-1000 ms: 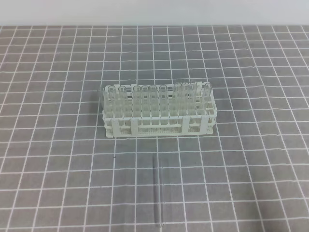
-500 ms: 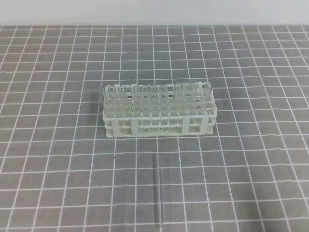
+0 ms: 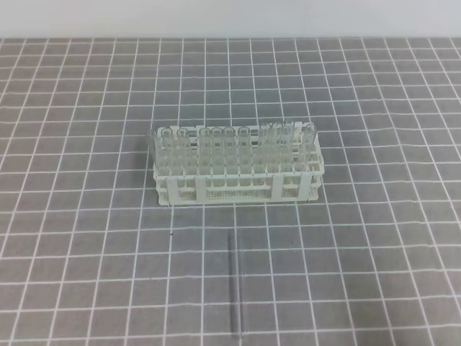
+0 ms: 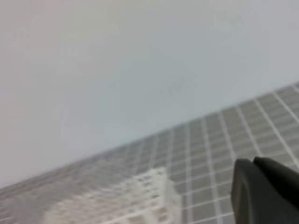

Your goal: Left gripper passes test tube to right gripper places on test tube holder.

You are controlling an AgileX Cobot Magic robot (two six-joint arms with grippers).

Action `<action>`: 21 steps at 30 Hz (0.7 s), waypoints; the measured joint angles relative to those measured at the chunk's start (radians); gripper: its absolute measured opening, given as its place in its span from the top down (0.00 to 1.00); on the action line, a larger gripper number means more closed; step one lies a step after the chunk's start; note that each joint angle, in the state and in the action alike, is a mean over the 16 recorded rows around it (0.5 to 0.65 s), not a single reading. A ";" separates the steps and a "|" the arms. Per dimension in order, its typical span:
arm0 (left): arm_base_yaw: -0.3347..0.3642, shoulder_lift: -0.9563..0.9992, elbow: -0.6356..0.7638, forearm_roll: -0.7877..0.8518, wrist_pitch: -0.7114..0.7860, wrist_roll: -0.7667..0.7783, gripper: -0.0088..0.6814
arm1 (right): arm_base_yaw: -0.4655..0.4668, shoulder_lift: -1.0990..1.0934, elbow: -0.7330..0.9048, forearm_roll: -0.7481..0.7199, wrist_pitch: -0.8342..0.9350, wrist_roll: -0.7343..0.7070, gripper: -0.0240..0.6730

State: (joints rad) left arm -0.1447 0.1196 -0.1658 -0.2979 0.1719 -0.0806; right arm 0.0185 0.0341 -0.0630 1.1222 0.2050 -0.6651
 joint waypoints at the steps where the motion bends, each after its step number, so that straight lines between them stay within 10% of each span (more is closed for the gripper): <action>1: 0.000 0.027 -0.024 -0.005 0.021 -0.001 0.99 | 0.000 0.015 -0.015 0.004 0.017 0.000 0.97; 21: -0.089 0.804 -0.469 -0.277 0.493 0.309 0.99 | 0.000 0.597 -0.340 -0.173 0.469 0.005 0.97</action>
State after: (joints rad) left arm -0.2336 0.9233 -0.6346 -0.5753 0.6654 0.2283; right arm 0.0185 0.6313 -0.4031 0.9494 0.6743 -0.6598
